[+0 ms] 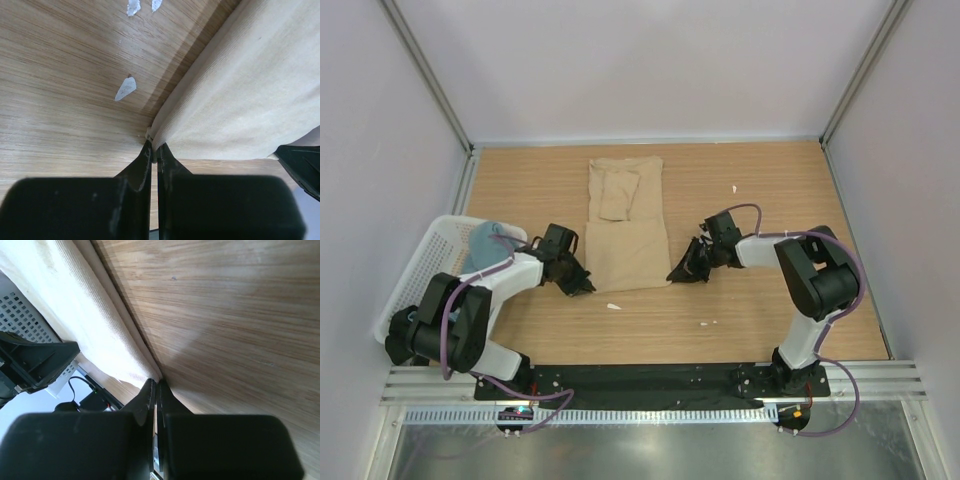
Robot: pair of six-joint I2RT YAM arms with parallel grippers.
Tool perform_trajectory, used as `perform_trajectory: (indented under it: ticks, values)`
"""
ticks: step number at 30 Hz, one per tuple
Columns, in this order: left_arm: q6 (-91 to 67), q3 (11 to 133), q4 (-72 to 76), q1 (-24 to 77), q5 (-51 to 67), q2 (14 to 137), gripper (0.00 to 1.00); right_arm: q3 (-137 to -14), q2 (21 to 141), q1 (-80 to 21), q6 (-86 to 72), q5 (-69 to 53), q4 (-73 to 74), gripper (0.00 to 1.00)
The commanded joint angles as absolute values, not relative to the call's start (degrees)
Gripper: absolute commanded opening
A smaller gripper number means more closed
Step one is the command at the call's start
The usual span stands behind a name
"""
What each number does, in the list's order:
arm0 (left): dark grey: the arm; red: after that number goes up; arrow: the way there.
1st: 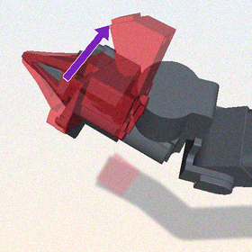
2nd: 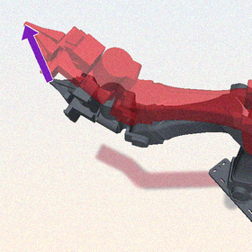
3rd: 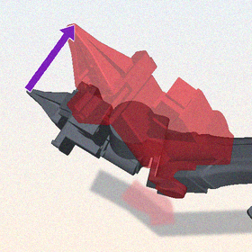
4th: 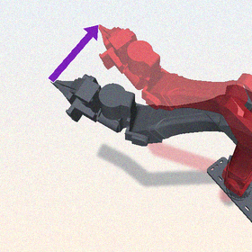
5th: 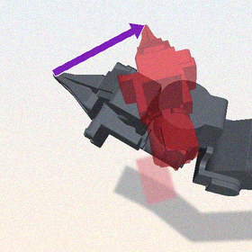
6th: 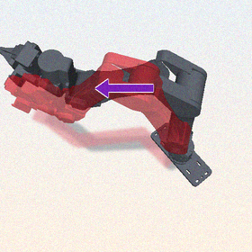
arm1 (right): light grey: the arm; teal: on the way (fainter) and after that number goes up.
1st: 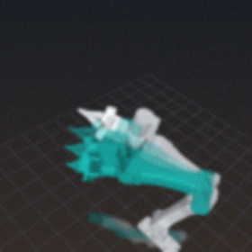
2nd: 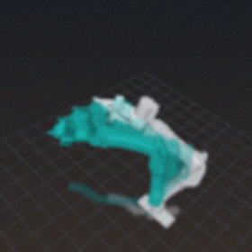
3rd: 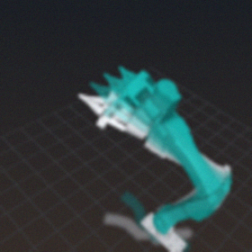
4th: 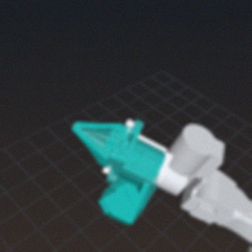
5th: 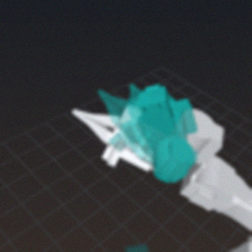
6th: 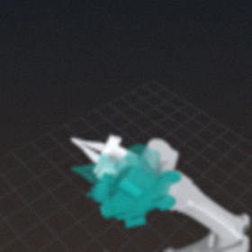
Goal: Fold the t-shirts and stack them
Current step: Fold the tshirt
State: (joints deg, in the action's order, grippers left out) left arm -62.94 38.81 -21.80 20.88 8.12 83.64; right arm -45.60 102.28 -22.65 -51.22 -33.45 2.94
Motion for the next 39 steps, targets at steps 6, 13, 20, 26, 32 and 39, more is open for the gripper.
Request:
perform_trajectory:
  ticks: [6,13,20,26,32,39]
  values:
    - [-60.21,38.94,-24.96,22.15,4.66,84.37,0.00,-42.71,100.38,-22.85,-46.59,-23.57,9.20,0.32]
    - [-60.29,38.32,-24.87,22.32,4.48,83.50,0.00,-39.29,94.13,-22.85,-50.44,-24.34,8.18,0.45]
    - [-60.47,38.32,-24.79,22.32,4.66,83.41,0.00,-39.73,97.47,-23.73,-52.47,-25.93,5.89,0.45]
    - [-61.00,38.93,-24.79,22.59,4.92,83.76,0.00,-38.32,98.35,-23.73,-57.56,-27.07,2.11,0.45]
    - [-61.61,39.29,-24.61,22.76,5.10,83.76,0.00,-34.64,97.04,-23.73,-63.70,-26.90,0.35,0.44]
    - [-61.70,39.20,-24.35,22.85,5.10,83.67,0.00,-31.20,94.74,-23.82,-69.43,-23.56,-4.30,0.43]
